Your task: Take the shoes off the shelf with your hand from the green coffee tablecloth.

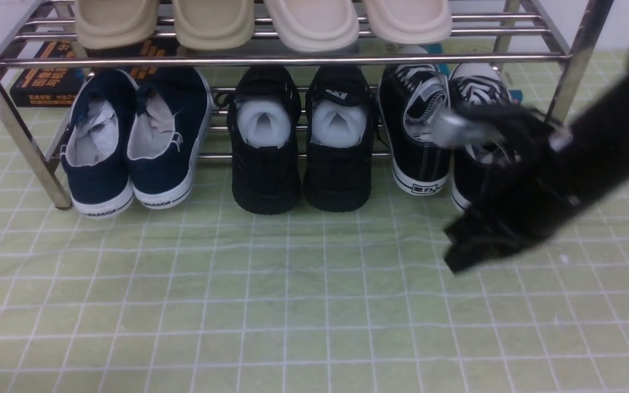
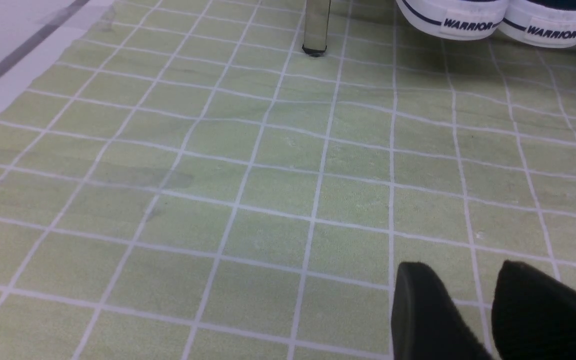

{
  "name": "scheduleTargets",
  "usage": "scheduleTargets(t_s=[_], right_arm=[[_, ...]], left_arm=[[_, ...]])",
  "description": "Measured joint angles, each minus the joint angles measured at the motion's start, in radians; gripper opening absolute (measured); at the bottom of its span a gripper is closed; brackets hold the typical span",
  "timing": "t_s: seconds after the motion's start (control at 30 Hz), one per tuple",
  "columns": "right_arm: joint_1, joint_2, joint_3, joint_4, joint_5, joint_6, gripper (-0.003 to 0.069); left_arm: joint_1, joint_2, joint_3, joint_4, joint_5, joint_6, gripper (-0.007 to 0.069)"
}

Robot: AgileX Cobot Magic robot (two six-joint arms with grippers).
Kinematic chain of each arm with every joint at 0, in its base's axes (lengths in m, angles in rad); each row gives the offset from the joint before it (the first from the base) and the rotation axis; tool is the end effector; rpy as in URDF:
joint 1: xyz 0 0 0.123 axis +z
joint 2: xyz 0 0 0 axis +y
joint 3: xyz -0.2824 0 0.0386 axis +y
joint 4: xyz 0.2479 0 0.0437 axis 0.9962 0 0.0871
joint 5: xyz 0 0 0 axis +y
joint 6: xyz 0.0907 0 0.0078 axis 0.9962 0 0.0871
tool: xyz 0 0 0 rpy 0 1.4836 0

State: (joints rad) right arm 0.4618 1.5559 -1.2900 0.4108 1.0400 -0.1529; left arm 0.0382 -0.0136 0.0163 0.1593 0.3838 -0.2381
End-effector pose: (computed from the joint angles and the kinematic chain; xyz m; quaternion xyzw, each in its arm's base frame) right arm 0.2703 0.1696 0.3039 -0.2241 0.9401 0.2154 0.1400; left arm 0.0518 0.0074 0.1743 -0.0692 0.8002 0.0084 0.5957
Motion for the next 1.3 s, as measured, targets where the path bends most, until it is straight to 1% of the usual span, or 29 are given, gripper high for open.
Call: scheduleTargets(t_s=[0.03,0.07,0.1,0.2,0.3,0.33,0.37,0.4,0.47,0.53,0.63,0.77,1.0,1.13,1.23,1.3], right_arm=[[0.027,0.032,-0.082,-0.084,0.001,0.064,0.0067],[0.029,0.035,-0.092,-0.094,0.002,0.083,0.0071],[0.044,0.063,-0.162,-0.179,0.002,0.163,0.0101],[0.053,0.098,-0.257,-0.300,-0.014,0.300,0.0169],[0.053,0.130,-0.288,-0.380,-0.060,0.366,0.0247],[0.053,0.133,-0.288,-0.385,-0.069,0.369,0.0253],[0.053,0.154,-0.291,-0.411,-0.111,0.387,0.0295],[0.053,0.160,-0.291,-0.411,-0.116,0.387,0.0304],[0.053,0.196,-0.291,-0.425,-0.190,0.399,0.0351],[0.053,0.220,-0.291,-0.435,-0.246,0.402,0.0372],[0.053,0.250,-0.291,-0.450,-0.312,0.403,0.0381],[0.053,0.294,-0.291,-0.507,-0.402,0.415,0.0383],[0.053,0.332,-0.291,-0.573,-0.437,0.421,0.0381],[0.053,0.345,-0.291,-0.588,-0.438,0.424,0.0363],[0.053,0.358,-0.291,-0.604,-0.437,0.424,0.0332],[0.053,0.367,-0.291,-0.613,-0.436,0.424,0.0300]], left_arm=[[0.000,0.000,0.000,0.000,0.000,0.000,0.0242],[0.000,0.000,0.000,0.000,0.000,0.000,0.0242],[0.000,0.000,0.000,0.000,0.000,0.000,0.0242],[0.000,0.000,0.000,0.000,0.000,0.000,0.0242],[0.000,0.000,0.000,0.000,0.000,0.000,0.0242],[0.000,0.000,0.000,0.000,0.000,0.000,0.0242],[0.000,0.000,0.000,0.000,0.000,0.000,0.0242],[0.000,0.000,0.000,0.000,0.000,0.000,0.0242],[0.000,0.000,0.000,0.000,0.000,0.000,0.0242],[0.000,0.000,0.000,0.000,0.000,0.000,0.0242],[0.000,0.000,0.000,0.000,0.000,0.000,0.0242],[0.000,0.000,0.000,0.000,0.000,0.000,0.0242],[0.000,0.000,0.000,0.000,0.000,0.000,0.0242],[0.000,0.000,0.000,0.000,0.000,0.000,0.0242],[0.000,0.000,0.000,0.000,0.000,0.000,0.0242],[0.000,0.000,0.000,0.000,0.000,0.000,0.0242]])
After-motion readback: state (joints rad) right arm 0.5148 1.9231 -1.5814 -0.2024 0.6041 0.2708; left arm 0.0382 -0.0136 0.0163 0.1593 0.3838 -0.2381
